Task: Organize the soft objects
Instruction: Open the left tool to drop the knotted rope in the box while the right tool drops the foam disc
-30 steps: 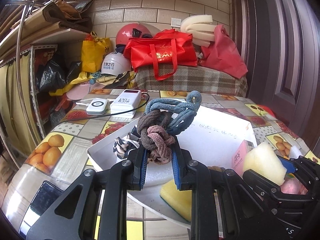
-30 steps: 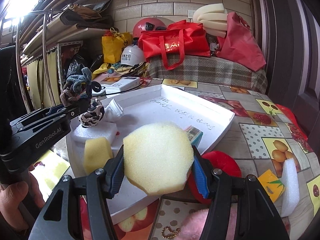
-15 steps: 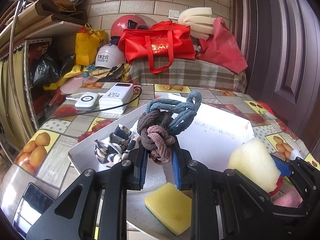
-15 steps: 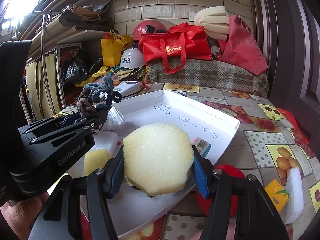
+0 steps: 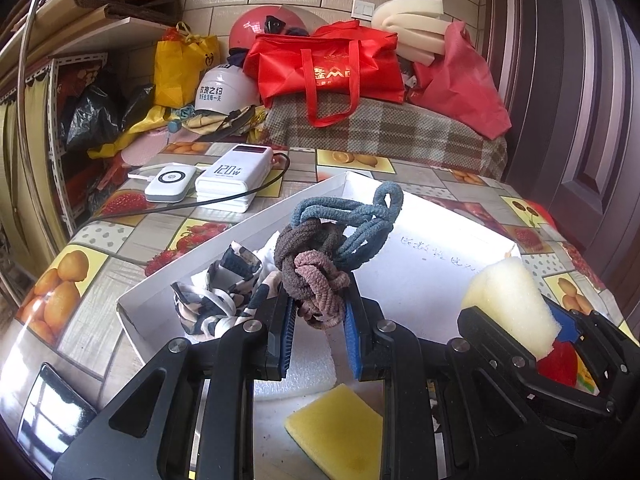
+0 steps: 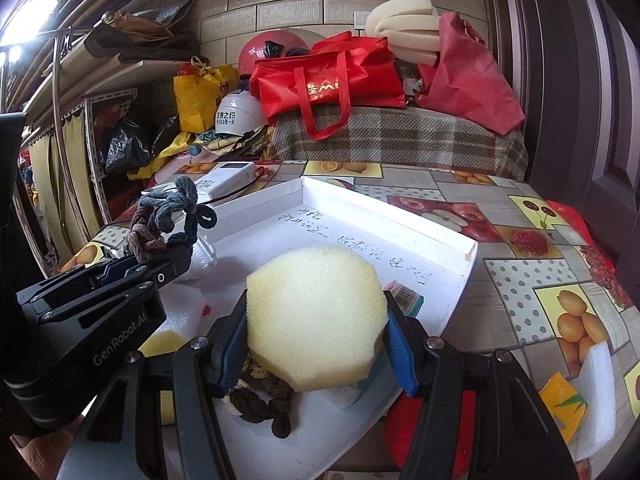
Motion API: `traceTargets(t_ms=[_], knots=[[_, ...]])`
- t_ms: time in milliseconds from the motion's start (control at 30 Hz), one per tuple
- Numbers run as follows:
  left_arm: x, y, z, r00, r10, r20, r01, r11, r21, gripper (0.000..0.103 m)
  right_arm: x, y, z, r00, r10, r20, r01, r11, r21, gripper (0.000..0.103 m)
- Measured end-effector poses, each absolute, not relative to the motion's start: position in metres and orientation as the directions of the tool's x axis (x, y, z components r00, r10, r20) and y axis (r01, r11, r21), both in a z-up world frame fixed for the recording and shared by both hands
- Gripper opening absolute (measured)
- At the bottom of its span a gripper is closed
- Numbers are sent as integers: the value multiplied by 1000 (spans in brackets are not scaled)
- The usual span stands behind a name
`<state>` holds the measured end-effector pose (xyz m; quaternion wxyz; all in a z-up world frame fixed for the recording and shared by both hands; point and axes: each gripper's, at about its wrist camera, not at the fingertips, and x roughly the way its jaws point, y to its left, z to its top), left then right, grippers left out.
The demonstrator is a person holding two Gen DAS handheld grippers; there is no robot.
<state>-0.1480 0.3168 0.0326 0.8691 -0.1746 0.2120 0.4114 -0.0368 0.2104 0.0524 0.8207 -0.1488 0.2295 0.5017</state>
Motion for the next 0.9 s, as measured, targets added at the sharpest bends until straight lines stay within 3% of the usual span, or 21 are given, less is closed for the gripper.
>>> traceTargets(t_ms=[333,400,433,467,533,567,767,900], knots=[[-136,316,30,493,681,-542,-824,566,-38,23,-28,217,52,434,723,-538,-863,504,-19,62],[-140,318,30,482,691,-539,-836,547,-46,27,-27,218,51,435,715,-547,-860,510,-19,68],[-143,320,30,475,698,-536,-845,533,-54,37,-25,218,51,440,710,-551,-854,519,-13,75],[-146,321,30,474,700,-534,-850,523,-69,53,-22,217,50,446,703,-553,-846,534,-4,82],[-152,325,29,459,708,-536,-865,494,-88,78,-13,215,49,446,695,-564,-830,557,30,82],[-154,327,29,459,707,-538,-868,487,-99,82,-10,213,49,444,693,-568,-824,565,47,83],[-159,325,31,459,720,-520,-872,477,-109,82,-9,214,47,436,689,-578,-821,568,57,86],[-173,317,37,497,744,-446,-863,479,-162,83,-15,215,48,434,699,-569,-833,551,41,89]])
